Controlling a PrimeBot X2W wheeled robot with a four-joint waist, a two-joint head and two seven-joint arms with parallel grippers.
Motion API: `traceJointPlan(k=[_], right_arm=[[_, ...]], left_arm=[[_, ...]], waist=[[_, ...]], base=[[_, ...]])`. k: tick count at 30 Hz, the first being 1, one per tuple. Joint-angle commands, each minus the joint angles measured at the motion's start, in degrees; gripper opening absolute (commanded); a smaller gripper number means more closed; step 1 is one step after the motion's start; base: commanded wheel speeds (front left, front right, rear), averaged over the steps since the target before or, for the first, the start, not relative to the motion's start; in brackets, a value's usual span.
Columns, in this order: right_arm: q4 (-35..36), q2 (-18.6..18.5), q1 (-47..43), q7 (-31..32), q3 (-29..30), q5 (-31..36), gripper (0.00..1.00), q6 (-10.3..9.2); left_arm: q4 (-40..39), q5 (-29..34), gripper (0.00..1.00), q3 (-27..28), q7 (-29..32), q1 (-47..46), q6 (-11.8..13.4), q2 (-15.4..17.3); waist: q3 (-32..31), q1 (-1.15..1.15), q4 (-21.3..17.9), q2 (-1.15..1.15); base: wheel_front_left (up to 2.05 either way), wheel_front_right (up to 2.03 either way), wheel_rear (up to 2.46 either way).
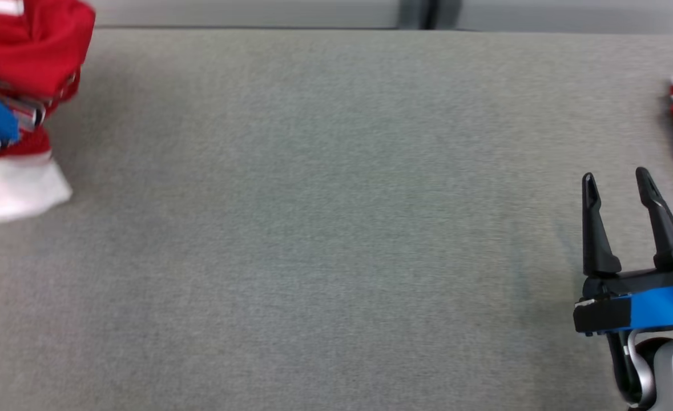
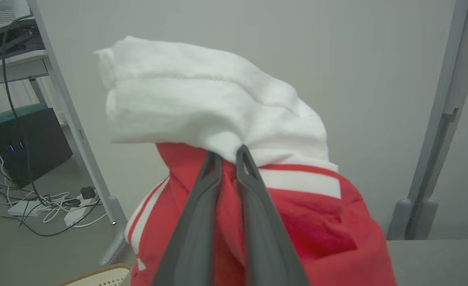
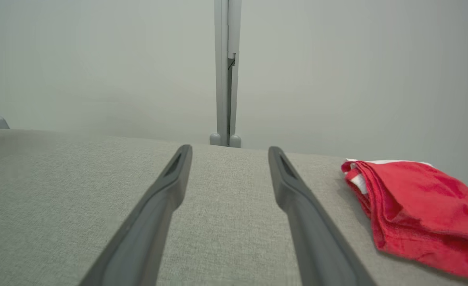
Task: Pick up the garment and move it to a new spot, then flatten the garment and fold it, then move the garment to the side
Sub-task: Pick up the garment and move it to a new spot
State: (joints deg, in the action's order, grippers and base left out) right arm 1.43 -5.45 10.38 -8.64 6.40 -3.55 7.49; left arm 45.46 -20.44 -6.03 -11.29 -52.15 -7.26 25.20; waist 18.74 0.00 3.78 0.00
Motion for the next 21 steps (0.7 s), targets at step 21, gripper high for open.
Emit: traceJointPlan(k=[21], right_arm=[[-9.78, 2.56, 1.25, -6.2, -6.18, -6.28, 1.0, 0.01]], left_arm=[[-29.98, 3.1, 0.0, -11.36, 7.01, -2.62, 0.46, -6.12]], waist=[[-4.8, 0.0, -19.35, 0.0]], base=[[0.0, 0.0, 0.0]])
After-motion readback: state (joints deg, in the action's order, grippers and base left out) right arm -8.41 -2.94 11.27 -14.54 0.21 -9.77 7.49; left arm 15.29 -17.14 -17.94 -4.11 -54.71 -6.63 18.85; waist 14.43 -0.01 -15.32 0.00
